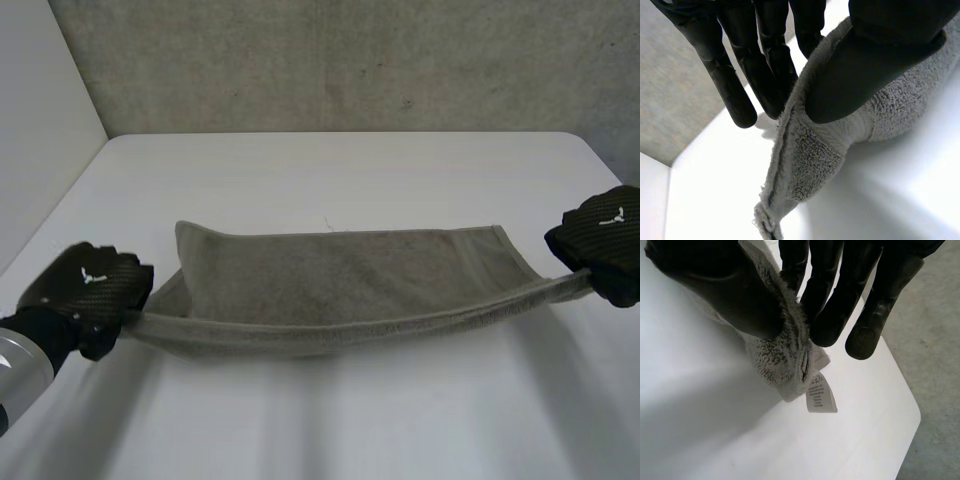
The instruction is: Fold the towel.
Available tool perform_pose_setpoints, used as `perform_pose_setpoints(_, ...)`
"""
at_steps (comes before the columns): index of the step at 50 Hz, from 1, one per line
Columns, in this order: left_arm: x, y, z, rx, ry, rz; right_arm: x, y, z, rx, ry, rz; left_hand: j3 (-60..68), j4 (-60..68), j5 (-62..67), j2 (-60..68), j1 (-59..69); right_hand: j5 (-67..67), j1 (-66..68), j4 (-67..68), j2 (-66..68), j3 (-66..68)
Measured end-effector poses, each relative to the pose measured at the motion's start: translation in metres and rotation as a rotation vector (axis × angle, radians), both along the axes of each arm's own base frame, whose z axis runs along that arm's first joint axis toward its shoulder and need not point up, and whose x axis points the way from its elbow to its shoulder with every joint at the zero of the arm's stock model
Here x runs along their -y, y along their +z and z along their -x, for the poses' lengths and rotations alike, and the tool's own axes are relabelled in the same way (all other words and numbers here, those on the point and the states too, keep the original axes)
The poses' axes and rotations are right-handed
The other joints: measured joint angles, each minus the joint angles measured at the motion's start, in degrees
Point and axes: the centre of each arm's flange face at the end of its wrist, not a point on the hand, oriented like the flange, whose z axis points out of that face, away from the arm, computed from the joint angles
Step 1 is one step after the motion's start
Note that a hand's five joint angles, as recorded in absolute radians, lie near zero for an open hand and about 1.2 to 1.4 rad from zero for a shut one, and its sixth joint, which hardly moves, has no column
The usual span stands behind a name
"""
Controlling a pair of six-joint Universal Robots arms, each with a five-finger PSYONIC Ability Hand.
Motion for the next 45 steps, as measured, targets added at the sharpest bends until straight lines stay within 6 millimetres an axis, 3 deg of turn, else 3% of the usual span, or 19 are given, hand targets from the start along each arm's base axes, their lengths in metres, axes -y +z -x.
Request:
perform_pose_setpoints(5, 0.014, -0.017, 0.001, 0.039, -0.011, -0.027, 0.010, -0.017, -0.001, -0.021, 0.004, -0.061, 0.00, 0.00, 0.00, 0.00, 0.00, 0.00, 0.00, 0.00, 0.00, 0.00)
perform_pose_setpoints(15, 0.082, -0.049, 0.013, 0.064, -0.005, -0.017, 0.050, -0.073, -0.017, -0.105, 0.003, -0.208, 0.00, 0.01, 0.04, 0.00, 0.12, 0.00, 0.00, 0.00, 0.00, 0.00)
perform_pose_setpoints(20, 0.115, -0.056, 0.025, 0.064, -0.005, 0.008, 0.077, -0.078, -0.031, -0.103, -0.009, -0.134, 0.01, 0.01, 0.06, 0.01, 0.27, 0.00, 0.00, 0.00, 0.00, 0.00)
perform_pose_setpoints(24, 0.149, -0.044, 0.037, 0.047, -0.002, 0.092, 0.113, -0.063, -0.042, -0.026, -0.047, 0.030, 0.03, 0.03, 0.05, 0.01, 0.29, 0.00, 0.00, 0.00, 0.00, 0.00)
perform_pose_setpoints(27, 0.177, -0.013, 0.050, -0.003, 0.013, 0.228, 0.143, -0.026, -0.053, 0.108, -0.083, 0.240, 0.03, 0.02, 0.06, 0.02, 0.30, 0.00, 0.00, 0.01, 0.00, 0.00)
perform_pose_setpoints(30, 0.198, 0.046, 0.061, -0.123, 0.058, 0.428, 0.161, 0.035, -0.060, 0.292, -0.105, 0.496, 0.03, 0.02, 0.06, 0.03, 0.33, 0.00, 0.00, 0.01, 0.00, 0.00)
perform_pose_setpoints(31, 0.200, 0.058, 0.062, -0.152, 0.067, 0.466, 0.162, 0.047, -0.060, 0.325, -0.105, 0.539, 0.03, 0.02, 0.05, 0.03, 0.35, 0.00, 0.00, 0.01, 0.00, 0.00)
perform_pose_setpoints(33, 0.202, 0.110, 0.062, -0.285, 0.099, 0.614, 0.160, 0.091, -0.061, 0.448, -0.098, 0.693, 0.04, 0.02, 0.06, 0.03, 0.40, 0.00, 0.00, 0.01, 0.00, 0.00)
perform_pose_setpoints(37, 0.190, 0.166, 0.059, -0.463, 0.108, 0.753, 0.148, 0.129, -0.059, 0.543, -0.082, 0.795, 0.04, 0.02, 0.22, 0.03, 0.59, 0.00, 0.00, 0.01, 0.00, 0.00)
perform_pose_setpoints(41, 0.178, 0.172, 0.056, -0.523, 0.105, 0.735, 0.138, 0.127, -0.059, 0.528, -0.085, 0.728, 0.04, 0.02, 0.23, 0.03, 0.61, 0.00, 0.00, 0.01, 0.00, 0.00)
perform_pose_setpoints(44, 0.172, 0.152, 0.055, -0.508, 0.109, 0.657, 0.132, 0.108, -0.060, 0.474, -0.094, 0.622, 0.04, 0.02, 0.23, 0.04, 0.61, -0.01, 0.00, 0.00, 0.00, 0.00)
perform_pose_setpoints(45, 0.170, 0.137, 0.054, -0.490, 0.114, 0.602, 0.128, 0.095, -0.060, 0.436, -0.096, 0.558, 0.04, 0.02, 0.23, 0.04, 0.61, -0.01, 0.00, 0.00, 0.00, 0.01)
